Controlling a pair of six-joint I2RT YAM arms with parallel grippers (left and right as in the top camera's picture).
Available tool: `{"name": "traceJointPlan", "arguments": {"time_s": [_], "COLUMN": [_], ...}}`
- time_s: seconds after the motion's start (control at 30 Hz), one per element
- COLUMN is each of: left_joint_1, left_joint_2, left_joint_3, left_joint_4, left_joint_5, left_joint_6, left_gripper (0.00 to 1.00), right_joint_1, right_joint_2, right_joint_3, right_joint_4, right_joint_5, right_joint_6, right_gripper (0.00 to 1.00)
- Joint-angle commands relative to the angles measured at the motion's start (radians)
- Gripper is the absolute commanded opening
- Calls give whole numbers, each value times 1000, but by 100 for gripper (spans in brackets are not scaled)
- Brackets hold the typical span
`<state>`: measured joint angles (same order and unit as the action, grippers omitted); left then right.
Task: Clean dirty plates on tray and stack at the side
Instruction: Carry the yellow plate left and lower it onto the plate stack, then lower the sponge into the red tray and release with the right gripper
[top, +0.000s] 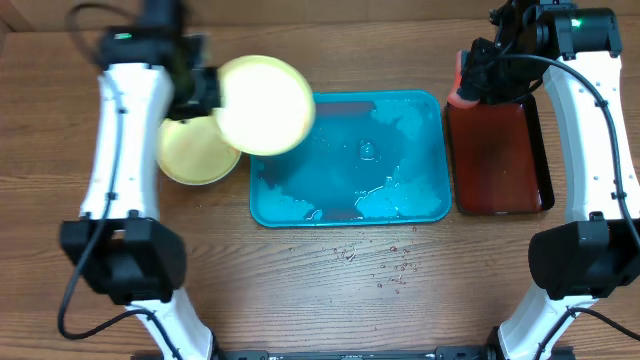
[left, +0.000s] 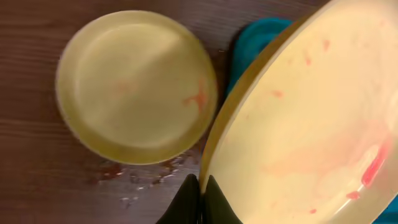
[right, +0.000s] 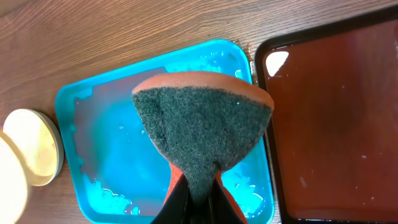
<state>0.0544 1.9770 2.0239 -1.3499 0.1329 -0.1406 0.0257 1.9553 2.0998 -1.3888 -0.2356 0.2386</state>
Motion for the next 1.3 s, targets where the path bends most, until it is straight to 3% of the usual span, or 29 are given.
{"name": "traceJointPlan", "arguments": {"time_s": [0.0, 0.33, 0.6, 0.67, 0.8, 0.87, 1.03, 1.27], "left_joint_1": [106, 276, 305, 303, 303, 303, 267, 121], "left_joint_2": [-19, -19, -19, -19, -19, -19, -23, -23], "left_joint_3": [-72, -439, -560, -563, -562, -551, -397, -159], "left_joint_4": [31, 420, 529, 537, 551, 551, 428, 265], "left_joint_5": [80, 32, -11, -10, -10, -5, 16, 17], "left_joint_6": [36, -167, -188, -189, -188, -188, -109, -18], "left_gripper": [4, 4, 4, 13, 59, 73, 77, 85], "right_joint_1": [-6, -6, -6, -6, -6, -6, -16, -102], "right_joint_2": [-8, -8, -8, -8, -8, -8, -8, -8], "right_joint_3": [-5, -5, -5, -5, -5, -5, -5, -5], "right_joint_4": [3, 3, 0, 0, -2, -2, -11, -72], "right_joint_5": [3, 3, 3, 3, 3, 3, 3, 23], "right_joint_6": [0, 0, 0, 0, 0, 0, 0, 0], "right_gripper": [4, 4, 4, 4, 4, 4, 4, 4]}}
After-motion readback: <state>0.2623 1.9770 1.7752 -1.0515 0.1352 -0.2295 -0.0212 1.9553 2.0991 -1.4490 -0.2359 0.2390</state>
